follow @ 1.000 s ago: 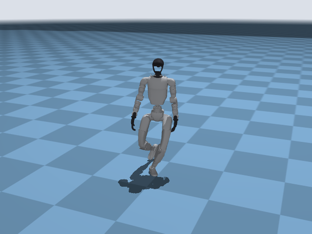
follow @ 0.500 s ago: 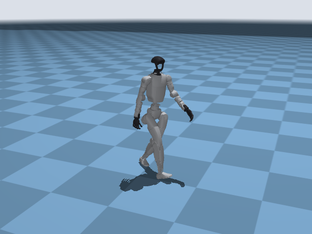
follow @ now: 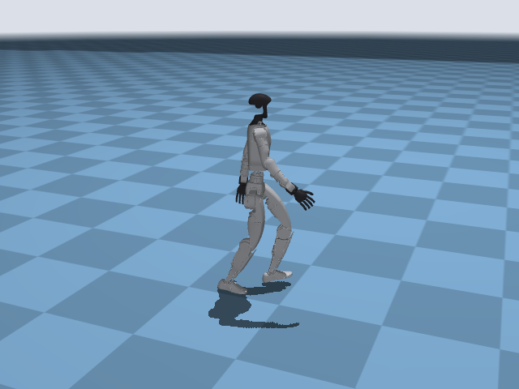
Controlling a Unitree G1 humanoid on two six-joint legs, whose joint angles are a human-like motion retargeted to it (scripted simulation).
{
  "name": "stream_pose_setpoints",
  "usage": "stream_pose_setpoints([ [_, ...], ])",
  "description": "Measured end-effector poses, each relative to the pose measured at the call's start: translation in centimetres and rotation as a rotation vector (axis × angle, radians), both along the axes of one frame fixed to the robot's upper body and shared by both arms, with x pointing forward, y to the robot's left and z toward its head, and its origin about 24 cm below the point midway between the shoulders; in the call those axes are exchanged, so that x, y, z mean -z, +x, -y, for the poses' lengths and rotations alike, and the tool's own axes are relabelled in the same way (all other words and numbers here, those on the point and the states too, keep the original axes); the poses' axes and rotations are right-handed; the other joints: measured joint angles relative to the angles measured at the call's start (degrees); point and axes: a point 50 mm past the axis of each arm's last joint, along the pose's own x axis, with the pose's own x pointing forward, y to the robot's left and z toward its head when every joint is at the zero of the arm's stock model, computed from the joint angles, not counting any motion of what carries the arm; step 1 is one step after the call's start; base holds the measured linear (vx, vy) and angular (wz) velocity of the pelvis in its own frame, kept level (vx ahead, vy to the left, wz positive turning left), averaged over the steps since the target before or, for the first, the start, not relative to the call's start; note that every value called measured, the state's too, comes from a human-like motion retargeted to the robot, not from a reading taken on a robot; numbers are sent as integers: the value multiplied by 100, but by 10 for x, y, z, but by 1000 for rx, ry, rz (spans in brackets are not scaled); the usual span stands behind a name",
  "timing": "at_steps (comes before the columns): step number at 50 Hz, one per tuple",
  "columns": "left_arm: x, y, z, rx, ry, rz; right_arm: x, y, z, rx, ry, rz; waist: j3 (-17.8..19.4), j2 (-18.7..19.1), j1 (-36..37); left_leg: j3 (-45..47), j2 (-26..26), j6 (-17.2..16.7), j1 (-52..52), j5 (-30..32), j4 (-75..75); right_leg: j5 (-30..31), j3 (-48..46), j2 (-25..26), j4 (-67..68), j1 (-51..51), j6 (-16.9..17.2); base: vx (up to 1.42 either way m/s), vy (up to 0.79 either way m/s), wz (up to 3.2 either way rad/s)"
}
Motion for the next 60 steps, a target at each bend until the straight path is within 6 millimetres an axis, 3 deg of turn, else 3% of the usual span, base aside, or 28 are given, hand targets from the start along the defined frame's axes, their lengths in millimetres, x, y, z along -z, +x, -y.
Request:
stream_pose_setpoints([
  [2, 1, -6, 8, -23, -24, -12, -9, 11, -2, -18, 2, 50, -71, -101, -52, 345, -63, -108, 87, 89, -1334, -27, -172, -109, -156, 231, 50, 71, 14, 110],
  [6, 2, -10, 22, -42, -66, -28, -9, 13, -13, -62, 23, 70, -268, -166, -135, 801, 21, -158, -64, 210, -1627, -64, -273, -224, 517, 321, 151, 72, 15, 90],
  [9, 5, -4, 28, -53, -84, -21, 8, -4, -24, -87, 65, 3, -405, -395, -234, 1013, -187, 88, 10, 494, -1117, 293, -111, -533, 1573, 204, 393, 78, 15, 92],
  [12, 8, 19, 22, -68, -83, 21, 34, -36, -39, -100, 165, -128, -349, -970, -439, 1274, -946, 507, 415, 601, -949, 1150, 292, -1321, 3574, -343, 751, 73, 13, 124],
  [15, 10, 62, 10, -35, -61, 128, 57, -71, -53, -107, 265, -277, -272, -1425, -765, 1156, -1742, 759, 844, 520, -1086, 2018, 763, -1883, 5386, -1181, 804, 70, 3, 145],
  [17, 8, 105, 0, 22, -24, 240, 69, -93, -61, -111, 307, -374, -223, -1511, -949, 878, -2082, 759, 1229, 496, -1359, 1727, 952, -2041, 6124, -1764, 552, 70, -1, 133],
  [20, -6, 179, -10, 130, 40, 452, 82, -129, -68, -113, 335, -512, -109, -1490, -1167, 349, -2496, 759, 1969, 434, -1849, 820, 1110, -2214, 6544, -2583, 151, 69, 1, 131],
  [23, -40, 259, -14, 259, 112, 713, 90, -159, -73, -115, 340, -622, 194, -1300, -1191, -320, -2536, 639, 3067, 354, -2450, 191, 1084, -2136, 5840, -3063, -96, 70, -4, 126],
  [25, -68, 303, -10, 354, 146, 880, 93, -178, -78, -123, 348, -695, 370, -1170, -1163, -731, -2431, 551, 3594, 189, -2526, -19, 1067, -1940, 4989, -3244, -88, 70, -10, 136],
  [29, -117, 356, 9, 547, 172, 1130, 97, -199, -85, -152, 363, -800, 514, -823, -935, -1407, -1980, 394, 4192, -135, -2505, 150, 1296, -1118, 2520, -3295, 331, 71, -12, 114],
  [32, -131, 367, 22, 625, 166, 1212, 97, -204, -86, -174, 354, -831, 469, -732, -749, -1670, -1831, 321, 4255, -450, -2119, 250, 1686, -748, 1603, -3417, 612, 69, -14, 99],
  [35, -123, 358, 21, 625, 169, 1192, 96, -195, -82, -173, 328, -803, 367, -650, -571, -1857, -1623, 278, 4265, -758, -1355, 473, 1803, -518, 1794, -3356, 664, 71, -18, 103],
  [37, -102, 337, 11, 571, 179, 1101, 95, -185, -78, -159, 297, -762, 354, -520, -436, -1859, -1365, 137, 4185, -718, -484, 483, 1638, -362, 2290, -3228, 531, 67, -21, 98],
  [42, -36, 243, -13, 383, 172, 710, 85, -142, -57, -107, 178, -596, 379, -35, -129, -1373, -127, -197, 2931, 452, 2630, -45, 882, -20, 2830, -2684, -54, 57, -19, 102],
  [45, -12, 182, -21, 312, 152, 482, 72, -105, -41, -68, 103, -470, 428, -87, 118, -1011, 272, 69, 1776, 682, 3750, -233, 584, -116, 2612, -2247, -198, 57, -17, 114],
  [47, -4, 143, -24, 279, 136, 363, 62, -82, -33, -45, 65, -389, 498, -207, 309, -752, 252, 163, 1173, 527, 3850, -245, 432, -243, 2367, -1888, -168, 59, -13, 106],
  [50, 2, 91, -22, 242, 98, 231, 46, -51, -24, 2, 39, -266, 612, -347, 619, -327, 177, 133, 596, 201, 3148, -155, 216, -390, 1838, -1248, -38, 63, -8, 89],
  [53, 3, 53, -11, 215, 38, 144, 30, -27, -17, 50, 34, -150, 702, -416, 845, 116, 177, 5, 394, -44, 1523, -116, -82, -506, 1145, -513, 97, 65, -1, 100],
  [57, 5, 19, 13, 189, -52, 61, 13, -3, -12, 68, 26, -43, 654, -540, 841, 833, 6, -208, 408, 112, -1261, -210, -654, -618, 434, 189, 239, 61, 7, 135],
  [60, 6, 6, 31, 183, -115, 25, 8, 6, -17, 53, 41, -9, 541, -559, 769, 1286, 80, -258, 218, 74, -1819, -409, -816, -611, 783, 282, 293, 59, 12, 114],
])
